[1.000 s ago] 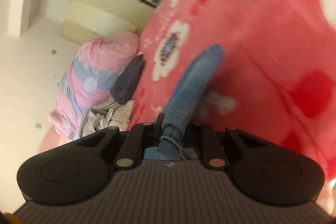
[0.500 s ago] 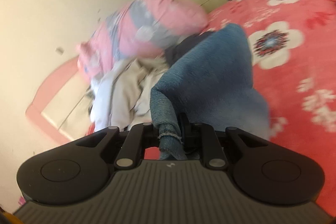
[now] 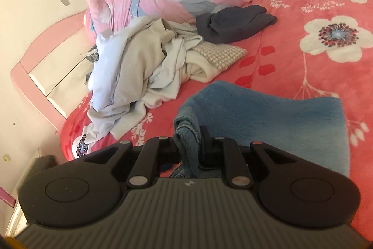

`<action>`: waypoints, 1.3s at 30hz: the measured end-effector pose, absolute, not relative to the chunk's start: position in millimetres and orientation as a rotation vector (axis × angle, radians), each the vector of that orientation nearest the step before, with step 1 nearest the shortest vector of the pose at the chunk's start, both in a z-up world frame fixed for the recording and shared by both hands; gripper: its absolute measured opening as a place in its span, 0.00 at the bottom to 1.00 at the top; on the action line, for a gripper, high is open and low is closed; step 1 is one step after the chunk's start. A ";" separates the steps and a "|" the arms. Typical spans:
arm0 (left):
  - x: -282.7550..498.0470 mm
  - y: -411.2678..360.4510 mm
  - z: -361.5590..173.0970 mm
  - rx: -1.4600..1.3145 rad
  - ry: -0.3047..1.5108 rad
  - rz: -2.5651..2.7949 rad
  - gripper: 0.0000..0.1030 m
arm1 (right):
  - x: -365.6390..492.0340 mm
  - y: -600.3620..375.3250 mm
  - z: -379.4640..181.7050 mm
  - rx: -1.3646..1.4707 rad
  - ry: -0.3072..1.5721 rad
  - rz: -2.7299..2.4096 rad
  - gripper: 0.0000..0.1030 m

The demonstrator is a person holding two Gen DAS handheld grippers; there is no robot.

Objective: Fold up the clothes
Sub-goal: 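Lay the folded jeans down and open the right gripper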

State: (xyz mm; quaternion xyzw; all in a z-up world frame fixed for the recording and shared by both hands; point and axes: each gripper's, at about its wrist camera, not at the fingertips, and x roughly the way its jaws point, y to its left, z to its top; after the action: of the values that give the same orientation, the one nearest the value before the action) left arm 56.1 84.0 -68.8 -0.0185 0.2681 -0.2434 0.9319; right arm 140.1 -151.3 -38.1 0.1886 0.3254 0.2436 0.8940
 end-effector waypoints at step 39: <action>87.3 29.1 -86.2 0.169 0.628 -0.469 0.42 | 19.2 -191.4 -155.2 0.132 0.476 0.315 0.17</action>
State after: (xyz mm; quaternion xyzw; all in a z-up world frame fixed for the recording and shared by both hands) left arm 87.3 29.1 -86.2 0.0823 0.3057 -0.2284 0.9207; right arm 19.2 -191.4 -155.2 0.0652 0.2346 0.1550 0.9574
